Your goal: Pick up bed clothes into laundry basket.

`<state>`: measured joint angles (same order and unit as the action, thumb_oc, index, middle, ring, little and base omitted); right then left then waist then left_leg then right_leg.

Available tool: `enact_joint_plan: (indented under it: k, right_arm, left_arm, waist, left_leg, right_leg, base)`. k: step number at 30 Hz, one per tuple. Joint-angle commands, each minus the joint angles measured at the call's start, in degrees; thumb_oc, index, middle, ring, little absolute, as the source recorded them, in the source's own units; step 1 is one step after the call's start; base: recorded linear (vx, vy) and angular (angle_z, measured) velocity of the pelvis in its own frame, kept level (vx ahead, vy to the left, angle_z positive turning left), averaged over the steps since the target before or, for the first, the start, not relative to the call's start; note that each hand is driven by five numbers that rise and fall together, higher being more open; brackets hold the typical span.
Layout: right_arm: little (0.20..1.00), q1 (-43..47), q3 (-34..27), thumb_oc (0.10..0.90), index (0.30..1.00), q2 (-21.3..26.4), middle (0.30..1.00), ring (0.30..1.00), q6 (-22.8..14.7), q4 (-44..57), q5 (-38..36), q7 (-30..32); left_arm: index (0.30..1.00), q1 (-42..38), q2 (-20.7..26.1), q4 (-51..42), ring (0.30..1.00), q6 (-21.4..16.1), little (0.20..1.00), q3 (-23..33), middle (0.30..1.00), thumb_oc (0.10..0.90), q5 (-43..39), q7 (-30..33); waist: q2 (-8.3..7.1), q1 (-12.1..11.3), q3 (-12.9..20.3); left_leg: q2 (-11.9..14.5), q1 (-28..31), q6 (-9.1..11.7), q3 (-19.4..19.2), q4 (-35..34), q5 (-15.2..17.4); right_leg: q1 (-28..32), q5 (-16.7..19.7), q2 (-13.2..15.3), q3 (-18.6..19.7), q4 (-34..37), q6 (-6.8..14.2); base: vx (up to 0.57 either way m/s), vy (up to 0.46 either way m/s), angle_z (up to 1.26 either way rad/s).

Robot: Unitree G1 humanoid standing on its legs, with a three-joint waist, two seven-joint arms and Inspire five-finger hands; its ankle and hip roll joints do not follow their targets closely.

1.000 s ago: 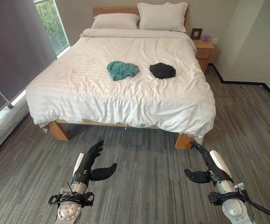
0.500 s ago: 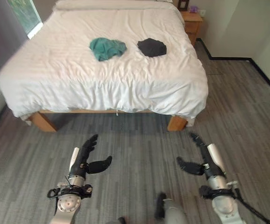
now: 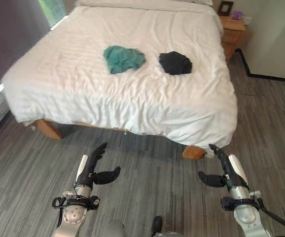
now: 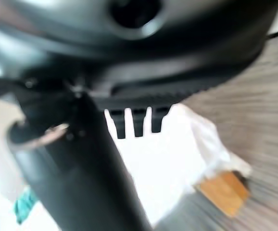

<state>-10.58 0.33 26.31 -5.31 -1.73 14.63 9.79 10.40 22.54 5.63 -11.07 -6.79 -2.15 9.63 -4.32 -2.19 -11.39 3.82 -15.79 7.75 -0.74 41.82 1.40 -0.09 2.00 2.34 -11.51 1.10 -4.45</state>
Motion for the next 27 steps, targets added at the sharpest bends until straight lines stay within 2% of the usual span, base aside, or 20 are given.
enact_joint_plan:
  k: [1,4,5,6,7,8,9,10,13,14,16,17,19,20,22,23,24,25,26,27]
  right_arm:
    - [0.900,2.58,-1.48,0.800,0.900,2.68,0.900,0.900,-4.27,4.60,-0.91,2.44]
    - [0.900,2.58,-1.48,0.800,0.900,2.68,0.900,0.900,-4.27,4.60,-0.91,2.44]
    - [0.900,4.24,-0.35,0.800,0.900,3.75,0.900,0.900,-4.50,3.31,-0.03,2.54]
    - [0.900,4.40,-0.23,0.800,0.900,3.84,0.900,0.900,-4.63,3.05,-0.02,2.65]
    - [0.900,4.41,-0.23,0.800,0.900,3.83,0.900,0.900,-4.63,3.05,-0.02,2.65]
    - [0.900,6.64,-1.96,0.800,0.900,4.48,0.900,0.900,-4.06,2.30,2.23,7.28]
    - [0.900,7.57,-3.01,0.800,0.900,4.84,0.900,0.900,-3.87,2.56,3.95,9.44]
    - [0.900,7.89,-3.52,0.800,0.900,4.69,0.900,0.900,-3.53,3.55,5.48,10.49]
    - [0.900,8.12,-4.39,0.800,0.900,4.70,0.900,0.900,-2.65,4.96,7.73,11.66]
    - [0.900,11.35,-6.67,0.800,0.900,5.40,0.900,0.900,-1.75,5.54,11.10,16.41]
    - [0.900,13.82,-8.33,0.800,0.900,5.04,0.900,0.900,-1.30,6.46,10.94,18.57]
    - [0.900,15.58,-8.99,0.800,0.900,5.61,0.900,0.900,-1.00,7.02,10.97,19.08]
    - [0.900,15.78,-8.96,0.800,0.900,5.63,0.900,0.900,-0.96,6.99,10.97,19.08]
    - [0.900,18.96,-10.26,0.800,0.900,6.76,0.900,0.900,-1.08,8.33,11.52,20.90]
    - [0.900,20.47,-10.57,0.800,0.900,8.37,0.900,0.900,-0.79,8.82,12.49,21.33]
    - [0.900,21.20,-10.97,0.800,0.900,9.37,0.900,0.900,-0.59,9.05,12.53,21.26]
    - [0.900,21.44,-11.33,0.800,0.900,9.71,0.900,0.900,-0.47,9.62,12.37,20.90]
    - [0.900,21.43,-11.31,0.800,0.900,9.72,0.900,0.900,-0.44,9.66,12.36,20.87]
    - [0.900,22.13,-12.23,0.800,0.900,10.58,0.900,0.900,-0.24,10.97,12.36,20.90]
    - [0.900,22.04,-13.43,0.800,0.900,11.93,0.900,0.900,0.47,11.16,12.82,21.46]
  left_arm:
    - [0.900,-4.48,2.07,-7.14,0.900,-5.79,0.900,2.65,0.900,0.800,-0.93,2.12]
    - [0.900,-4.48,2.07,-7.14,0.900,-5.79,0.900,2.65,0.900,0.800,-0.93,2.12]
    - [0.900,-4.00,2.34,-8.05,0.900,-6.07,0.900,3.25,0.900,0.800,0.76,3.18]
    - [0.900,-3.93,2.24,-8.14,0.900,-6.02,0.900,3.29,0.900,0.800,0.85,3.23]
    - [0.900,-3.93,2.25,-8.14,0.900,-6.02,0.900,3.28,0.900,0.800,0.85,3.23]
    - [0.900,-4.31,3.04,-9.95,0.900,-6.37,0.900,3.14,0.900,0.800,2.15,4.93]
    - [0.900,-4.63,3.45,-11.30,0.900,-6.54,0.900,3.22,0.900,0.800,2.75,5.63]
    - [0.900,-4.62,3.83,-11.73,0.900,-6.40,0.900,3.42,0.900,0.800,3.02,6.07]
    - [0.900,-4.47,4.12,-13.01,0.900,-6.23,0.900,3.54,0.900,0.800,3.51,7.02]
    - [0.900,-4.92,5.62,-13.72,0.900,-6.74,0.900,2.59,0.900,0.800,3.28,8.11]
    - [0.900,-5.02,6.73,-13.25,0.900,-6.20,0.900,1.46,0.900,0.800,3.17,8.38]
    - [0.900,-4.99,7.56,-13.19,0.900,-5.89,0.900,1.03,0.900,0.800,3.42,8.35]
    - [0.900,-5.11,7.54,-13.19,0.900,-5.87,0.900,1.11,0.900,0.800,3.42,8.35]
    - [0.900,-5.00,9.05,-12.96,0.900,-5.92,0.900,1.25,0.900,0.800,3.00,8.58]
    - [0.900,-4.78,9.20,-13.27,0.900,-6.08,0.900,1.82,0.900,0.800,2.58,8.22]
    - [0.900,-4.29,9.07,-13.38,0.900,-6.20,0.900,2.17,0.900,0.800,2.30,7.83]
    - [0.900,-3.79,8.65,-13.65,0.900,-6.32,0.900,2.37,0.900,0.800,2.06,7.34]
    - [0.900,-3.74,8.63,-13.69,0.900,-6.31,0.900,2.41,0.900,0.800,2.05,7.32]
    - [0.900,-3.08,8.08,-13.44,0.900,-6.38,0.900,2.63,0.900,0.800,1.68,6.84]
    - [0.900,-3.23,7.87,-12.51,0.900,-6.32,0.900,2.62,0.900,0.800,1.21,6.23]
  waist:
    - [0.42,-0.77,-0.45]
    - [0.42,-0.77,-0.45]
    - [2.03,-3.27,0.79]
    - [1.49,-3.80,0.70]
    - [1.46,-3.84,0.66]
    - [2.27,-5.97,1.89]
    - [2.11,-6.83,3.17]
    - [2.16,-7.37,3.83]
    - [1.64,-8.06,4.45]
    - [-0.85,-8.78,5.61]
    - [-1.95,-8.65,5.59]
    - [-2.00,-7.96,5.49]
    - [-1.76,-8.24,5.53]
    - [-0.31,-7.01,5.41]
    - [0.50,-6.68,4.80]
    - [0.33,-6.00,4.50]
    - [0.35,-5.57,4.38]
    - [0.44,-5.34,4.37]
    - [-0.25,-4.87,4.23]
    - [-0.69,-3.95,3.93]
  left_leg:
    - [-1.25,7.99,-1.82,-3.02,-3.33,-2.10]
    - [-1.25,7.99,-1.82,-3.02,-3.33,-2.10]
    - [-0.53,4.10,-3.92,-3.26,-25.93,-0.69]
    - [-1.06,5.68,-4.06,-4.17,-28.98,-2.53]
    - [-1.08,5.78,-4.07,-4.22,-29.09,-2.58]
    - [2.79,-2.14,-2.58,-7.91,-44.48,-12.01]
    - [4.11,-1.01,-2.85,-10.63,-46.38,-13.32]
    - [4.66,-0.16,-2.76,-11.17,-46.23,-14.86]
    - [4.58,0.66,-3.02,-11.04,-46.22,-15.69]
    - [2.76,3.40,-4.97,-11.75,-45.74,-13.78]
    - [1.32,7.01,-6.53,-12.32,-45.91,-11.33]
    - [0.94,9.24,-7.16,-12.14,-46.17,-10.07]
    - [1.28,9.06,-7.23,-12.43,-46.34,-10.47]
    - [2.46,13.88,-7.61,-11.93,-46.82,-7.07]
    - [2.95,15.53,-7.79,-11.32,-46.82,-5.88]
    - [2.47,17.03,-7.53,-10.67,-46.82,-4.08]
    - [2.16,17.68,-7.40,-10.19,-46.82,-3.69]
    - [2.22,17.69,-7.37,-9.97,-46.82,-3.68]
    - [1.31,19.64,-6.89,-8.93,-46.82,-1.92]
    - [1.12,21.06,-5.93,-6.84,-46.82,-0.65]
  right_leg:
    - [-0.59,3.10,4.10,-2.14,3.90,9.74]
    - [-0.59,3.10,4.10,-2.14,3.90,9.74]
    - [4.14,-1.59,2.30,0.11,3.90,11.81]
    - [3.97,-1.28,2.91,0.77,3.90,11.88]
    - [4.01,-1.28,2.94,0.81,3.90,11.88]
    - [12.87,-7.51,0.58,1.81,3.90,12.56]
    - [14.92,-8.57,0.00,2.66,3.90,12.45]
    - [15.90,-8.84,0.22,3.16,3.90,12.72]
    - [16.86,-8.66,0.57,3.90,3.89,12.82]
    - [16.68,-6.68,2.85,4.06,-3.40,14.99]
    - [13.99,-1.31,4.82,3.99,-12.31,18.01]
    - [11.64,3.02,6.09,4.20,-17.51,19.43]
    - [11.15,3.39,5.83,4.59,-17.58,19.40]
    - [5.58,8.50,8.11,1.95,-26.40,19.45]
    - [0.58,7.57,9.55,0.19,-26.40,19.38]
    - [-1.28,4.50,9.83,-0.86,-24.55,18.81]
    - [-2.11,3.52,9.41,-1.91,-21.38,18.36]
    - [-1.85,3.56,9.34,-2.17,-21.17,18.34]
    - [-3.58,0.36,7.94,-1.88,-13.05,17.32]
    - [-5.51,2.02,6.90,-0.58,-4.63,17.15]
  base:
    - [0.00,0.000,-0.55]
    - [0.20,0.072,-0.21]
    - [0.60,0.214,0.12]
    - [0.60,0.214,0.69]
    - [0.91,0.264,0.19]
    - [1.23,0.372,-0.01]
    - [1.39,0.435,-0.37]
    - [0.47,0.167,-0.40]
    - [0.31,0.124,-0.76]
    - [0.49,0.220,-0.39]
    - [0.46,0.236,-0.43]
    - [0.20,0.137,-0.30]
    - [0.25,0.114,0.17]
    - [0.50,0.181,0.26]
    - [0.50,0.138,0.07]
    - [0.40,0.042,0.00]
    - [0.28,0.014,0.12]
    - [0.38,-0.028,0.31]
    - [0.53,-0.101,0.63]
    - [0.55,-0.098,1.10]
